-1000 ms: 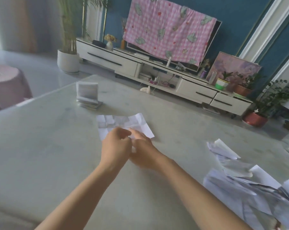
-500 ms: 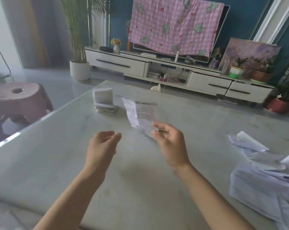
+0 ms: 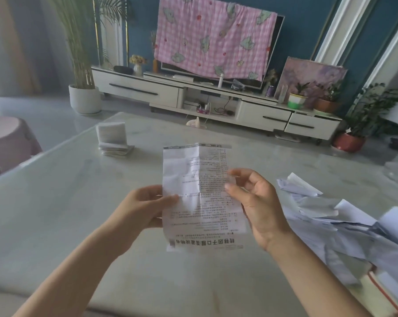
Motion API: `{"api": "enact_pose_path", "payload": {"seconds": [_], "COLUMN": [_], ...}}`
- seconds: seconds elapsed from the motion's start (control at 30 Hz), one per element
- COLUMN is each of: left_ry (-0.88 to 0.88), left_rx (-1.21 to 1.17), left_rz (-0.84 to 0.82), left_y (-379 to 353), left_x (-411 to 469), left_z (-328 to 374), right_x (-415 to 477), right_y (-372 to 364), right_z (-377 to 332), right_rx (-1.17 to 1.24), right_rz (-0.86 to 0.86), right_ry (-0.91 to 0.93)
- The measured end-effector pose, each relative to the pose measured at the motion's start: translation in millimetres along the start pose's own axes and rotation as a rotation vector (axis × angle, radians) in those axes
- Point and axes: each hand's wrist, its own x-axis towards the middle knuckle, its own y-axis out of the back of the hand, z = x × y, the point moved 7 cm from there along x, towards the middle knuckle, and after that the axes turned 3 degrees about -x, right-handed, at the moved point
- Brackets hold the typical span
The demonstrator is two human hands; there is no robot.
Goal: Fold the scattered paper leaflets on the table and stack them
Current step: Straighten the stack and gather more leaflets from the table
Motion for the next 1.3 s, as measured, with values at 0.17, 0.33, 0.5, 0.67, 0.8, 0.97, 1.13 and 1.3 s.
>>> {"api": "enact_pose_path", "payload": {"seconds": [0.17, 0.33, 0.5, 0.67, 0.8, 0.97, 1.13, 1.3], "left_ry": [0.017, 0.045, 0.070, 0.103, 0.117, 0.110, 0.172, 0.207], "left_rx": [0.070, 0.099, 0.157, 0.193, 0.165, 0.224, 0.271, 0.125], "left_rz": [0.035, 0.009, -0.027, -0.042, -0.070, -0.114, -0.248, -0.203], "left_y": [-17, -29, -42, -48, -55, -59, -75, -85], "left_x": [-4, -8, -10, -11, -11, -11, -14, -9], "left_z": [-7, -12, -15, -18, -17, -10, -13, -23], "right_x": [-21, -42, -46, -49, -50, -53, -52, -66], "right_y": [16, 21, 38, 46, 49, 54, 59, 46], "right_z": [31, 41, 49, 54, 53, 47, 42, 50], "right_rx": [0.223, 0.084, -0.026, 0.089, 0.144, 0.099, -0.149, -0.305], "right_rz": [-0.140, -0.345, -0.294, -0.266, -0.295, -0.350, -0.439, -0.585], "right_ry": [-0.336, -0.350, -0.327, -0.383, -0.383, -0.362, -0.279, -0.280]}}
